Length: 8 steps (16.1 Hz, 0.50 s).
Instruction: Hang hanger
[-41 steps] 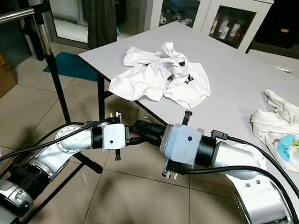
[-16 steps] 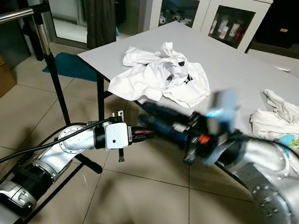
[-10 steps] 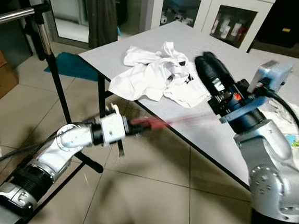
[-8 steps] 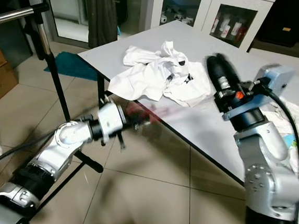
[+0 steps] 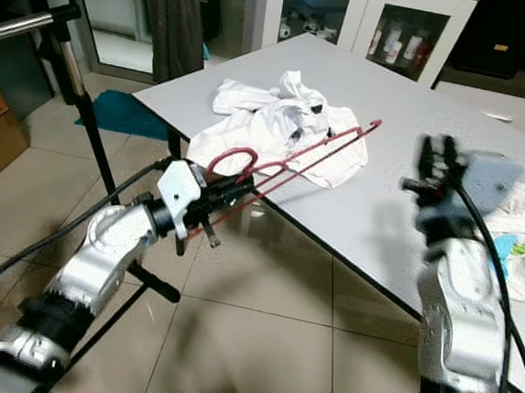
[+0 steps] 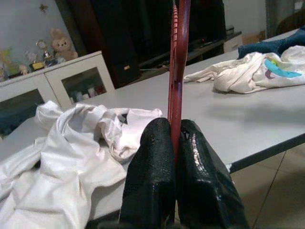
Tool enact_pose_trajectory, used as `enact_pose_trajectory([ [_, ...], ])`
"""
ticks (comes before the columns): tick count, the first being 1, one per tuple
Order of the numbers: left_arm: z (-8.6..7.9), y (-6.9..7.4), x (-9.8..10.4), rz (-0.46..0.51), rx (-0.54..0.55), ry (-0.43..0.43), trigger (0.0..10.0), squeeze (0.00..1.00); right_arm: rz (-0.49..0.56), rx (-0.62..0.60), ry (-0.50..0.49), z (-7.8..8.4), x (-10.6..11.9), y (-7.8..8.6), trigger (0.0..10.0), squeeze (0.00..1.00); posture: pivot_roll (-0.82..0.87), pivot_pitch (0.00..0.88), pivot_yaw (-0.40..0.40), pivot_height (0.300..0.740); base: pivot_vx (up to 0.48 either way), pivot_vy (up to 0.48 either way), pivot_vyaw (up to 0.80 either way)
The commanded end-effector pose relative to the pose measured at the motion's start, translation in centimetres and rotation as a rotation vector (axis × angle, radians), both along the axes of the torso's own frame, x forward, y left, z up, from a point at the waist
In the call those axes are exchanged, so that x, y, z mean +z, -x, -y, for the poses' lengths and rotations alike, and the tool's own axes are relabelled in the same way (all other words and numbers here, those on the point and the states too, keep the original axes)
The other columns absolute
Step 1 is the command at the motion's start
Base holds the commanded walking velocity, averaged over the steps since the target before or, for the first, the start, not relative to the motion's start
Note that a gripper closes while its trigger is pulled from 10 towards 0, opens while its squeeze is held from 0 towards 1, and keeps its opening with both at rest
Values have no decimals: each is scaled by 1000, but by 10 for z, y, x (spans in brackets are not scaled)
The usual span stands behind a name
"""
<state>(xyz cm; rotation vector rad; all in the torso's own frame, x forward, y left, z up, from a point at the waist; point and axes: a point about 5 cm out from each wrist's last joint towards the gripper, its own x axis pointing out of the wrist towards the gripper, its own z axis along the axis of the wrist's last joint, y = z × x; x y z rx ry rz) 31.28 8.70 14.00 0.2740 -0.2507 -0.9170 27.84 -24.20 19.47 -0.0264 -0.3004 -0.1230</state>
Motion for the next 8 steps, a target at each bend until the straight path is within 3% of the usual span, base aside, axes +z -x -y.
enact_pose_trajectory([
  [1,-1,0,2,-19,44,57,10000,0,6,-24,19,0,-4,3,10000,0,0,0,-2,723,0,0,0],
  [3,-3,0,3,-35,115,123,10000,0,16,21,36,-14,-5,6,10000,0,-2,0,0,723,0,0,0],
  [4,-7,-1,4,-52,193,179,10000,0,17,67,36,-30,-8,9,10000,0,0,0,-3,723,0,0,0],
  [8,-6,5,6,-44,233,201,10000,0,-18,109,6,-54,-24,15,10000,0,12,0,-16,723,0,0,0],
])
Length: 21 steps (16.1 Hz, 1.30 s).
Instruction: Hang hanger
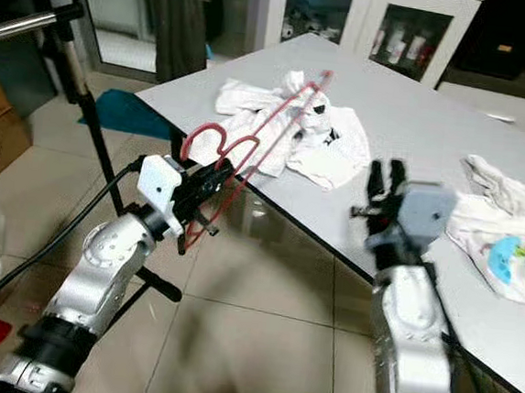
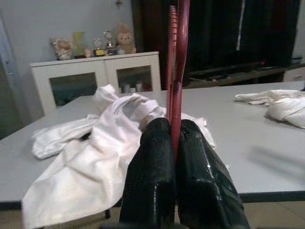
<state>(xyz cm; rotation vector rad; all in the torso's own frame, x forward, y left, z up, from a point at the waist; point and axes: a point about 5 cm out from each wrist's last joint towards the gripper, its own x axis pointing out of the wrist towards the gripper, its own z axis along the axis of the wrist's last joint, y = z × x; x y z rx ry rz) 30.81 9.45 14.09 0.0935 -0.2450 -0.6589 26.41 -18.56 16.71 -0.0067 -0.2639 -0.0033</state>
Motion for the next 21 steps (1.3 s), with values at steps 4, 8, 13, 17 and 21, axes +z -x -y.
enact_pose_trajectory([
  [4,3,6,3,-5,-13,-22,10000,0,0,-23,35,1,-1,4,10000,0,6,0,-8,723,0,0,-105],
  [8,3,8,2,-6,-21,-37,10000,0,-8,-45,41,3,-4,5,10000,0,4,0,-2,723,0,0,-619],
  [13,10,9,7,5,-33,-44,10000,0,-7,-36,43,-3,-4,4,10000,0,2,0,0,723,0,-103,-719],
  [17,11,8,9,12,-21,-32,10000,0,-5,-20,48,-5,-3,1,10000,0,4,0,-8,723,0,0,-653],
  [21,12,9,9,6,-13,-22,10000,0,11,5,59,-10,1,-2,10000,0,7,0,-13,723,0,-300,0],
])
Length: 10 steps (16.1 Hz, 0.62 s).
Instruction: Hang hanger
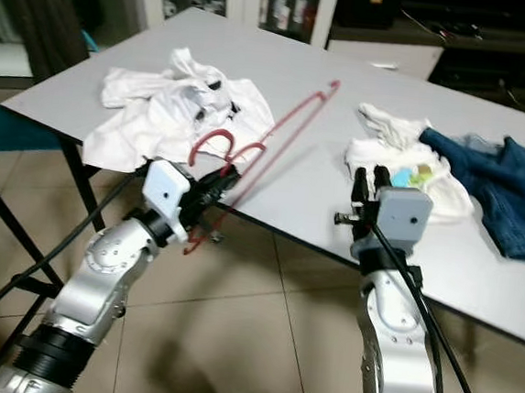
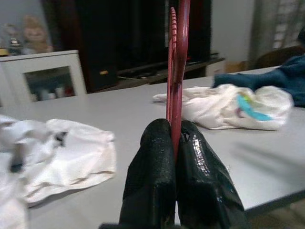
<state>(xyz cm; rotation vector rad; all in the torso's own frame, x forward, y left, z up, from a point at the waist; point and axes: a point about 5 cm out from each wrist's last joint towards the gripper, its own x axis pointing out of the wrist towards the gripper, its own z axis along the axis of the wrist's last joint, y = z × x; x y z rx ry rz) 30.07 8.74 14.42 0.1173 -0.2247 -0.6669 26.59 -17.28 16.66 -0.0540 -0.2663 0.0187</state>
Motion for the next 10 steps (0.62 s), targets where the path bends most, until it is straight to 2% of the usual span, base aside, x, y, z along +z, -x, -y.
enact_pose_trajectory([
  [1,5,1,5,16,-8,8,10000,0,8,-10,8,3,1,0,10000,0,7,0,-13,723,0,-244,0],
  [4,5,1,5,17,-5,7,10000,0,8,-7,3,3,1,-1,10000,0,5,0,-13,723,0,-266,0],
  [10,6,1,5,17,-13,4,10000,0,8,-12,2,4,1,-1,10000,0,2,0,-7,723,0,-427,0],
])
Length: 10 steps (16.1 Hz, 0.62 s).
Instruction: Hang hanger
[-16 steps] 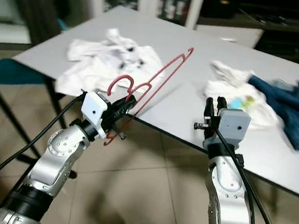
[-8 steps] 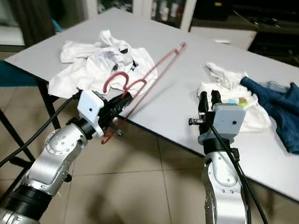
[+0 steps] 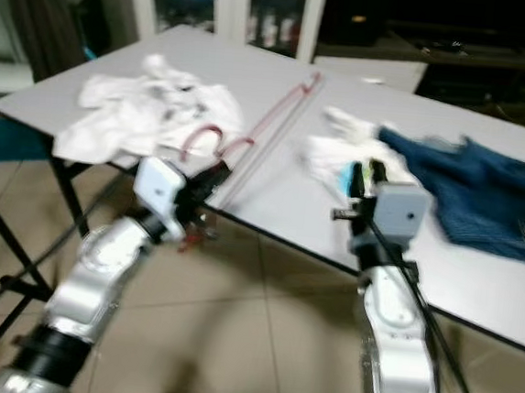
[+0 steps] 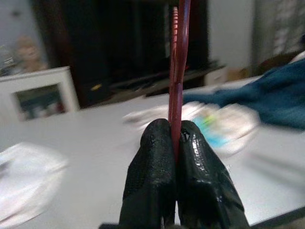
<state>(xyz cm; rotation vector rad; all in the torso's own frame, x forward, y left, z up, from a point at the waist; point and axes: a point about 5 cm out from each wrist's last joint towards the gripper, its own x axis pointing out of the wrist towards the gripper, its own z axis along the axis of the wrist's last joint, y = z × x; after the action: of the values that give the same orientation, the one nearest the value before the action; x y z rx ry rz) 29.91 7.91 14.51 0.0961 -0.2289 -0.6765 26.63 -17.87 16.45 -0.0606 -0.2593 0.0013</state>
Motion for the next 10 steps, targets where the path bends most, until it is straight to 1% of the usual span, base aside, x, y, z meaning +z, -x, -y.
enact_pose_trajectory([
  [1,-2,-1,5,21,-2,-16,10000,0,14,7,-1,-2,4,-1,10000,0,2,0,-7,723,0,-428,0],
  [5,-1,-1,5,19,-6,-12,10000,0,11,11,4,-2,3,-1,10000,0,-2,0,-8,723,0,-371,0],
  [10,-1,-1,4,10,-9,-7,10000,0,6,15,3,-2,3,-2,10000,0,0,0,-7,723,0,0,0],
])
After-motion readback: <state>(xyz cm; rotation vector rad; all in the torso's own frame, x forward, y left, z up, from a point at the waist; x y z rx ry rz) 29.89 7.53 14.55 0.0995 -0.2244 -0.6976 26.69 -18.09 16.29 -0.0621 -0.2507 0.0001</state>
